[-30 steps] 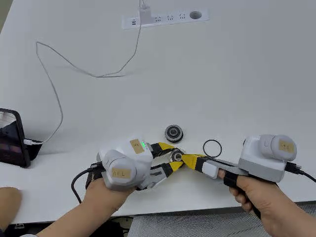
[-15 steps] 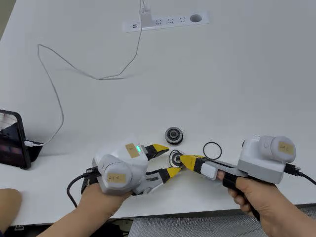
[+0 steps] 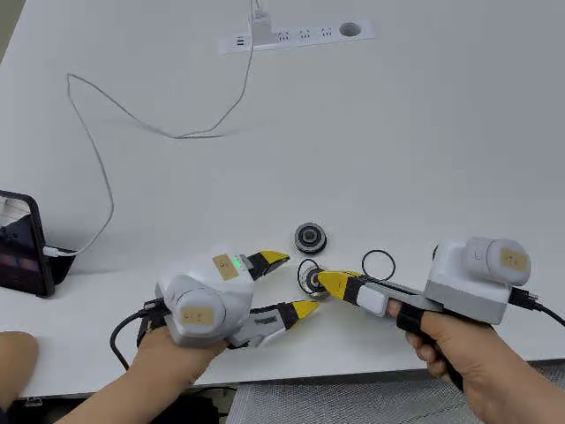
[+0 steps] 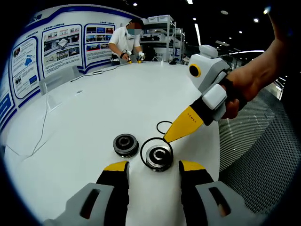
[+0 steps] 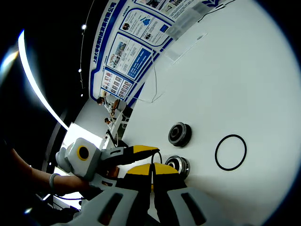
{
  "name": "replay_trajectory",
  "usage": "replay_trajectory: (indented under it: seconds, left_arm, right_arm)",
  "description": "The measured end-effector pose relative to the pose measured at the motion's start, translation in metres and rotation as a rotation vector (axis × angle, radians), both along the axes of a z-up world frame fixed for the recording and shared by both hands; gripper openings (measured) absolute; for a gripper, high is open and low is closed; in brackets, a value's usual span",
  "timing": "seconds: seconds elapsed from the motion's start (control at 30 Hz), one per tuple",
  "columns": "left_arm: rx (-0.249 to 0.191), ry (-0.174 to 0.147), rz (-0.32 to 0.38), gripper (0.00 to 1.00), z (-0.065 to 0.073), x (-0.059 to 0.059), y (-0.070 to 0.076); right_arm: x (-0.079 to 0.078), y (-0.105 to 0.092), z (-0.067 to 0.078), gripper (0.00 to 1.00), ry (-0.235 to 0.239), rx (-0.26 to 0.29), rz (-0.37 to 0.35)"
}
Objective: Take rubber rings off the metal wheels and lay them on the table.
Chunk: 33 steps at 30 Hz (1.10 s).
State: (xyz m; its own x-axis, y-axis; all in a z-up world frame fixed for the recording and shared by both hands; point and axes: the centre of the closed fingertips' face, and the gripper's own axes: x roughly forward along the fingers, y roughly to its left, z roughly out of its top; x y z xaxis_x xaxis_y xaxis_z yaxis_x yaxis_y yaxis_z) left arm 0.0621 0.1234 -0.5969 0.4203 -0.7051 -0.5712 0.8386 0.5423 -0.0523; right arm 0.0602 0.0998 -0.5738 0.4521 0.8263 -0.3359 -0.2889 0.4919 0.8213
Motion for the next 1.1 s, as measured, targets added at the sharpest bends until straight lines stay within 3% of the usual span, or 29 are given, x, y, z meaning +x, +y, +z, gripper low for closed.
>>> replay_trajectory:
  seconds: [0.53, 1.1]
  left_arm:
    - [-0.025, 0.001, 0.046, 0.55, -0.001, -0.003, 0.016]
    - [-0.032, 0.009, 0.078, 0.59, 0.000, -0.007, 0.024]
  right_arm:
    - [-0.002, -0.012, 0.012, 0.02, -0.018, 0.010, -0.021]
    - [0.013, -0.067, 0.006, 0.02, -0.001, -0.026, -0.172]
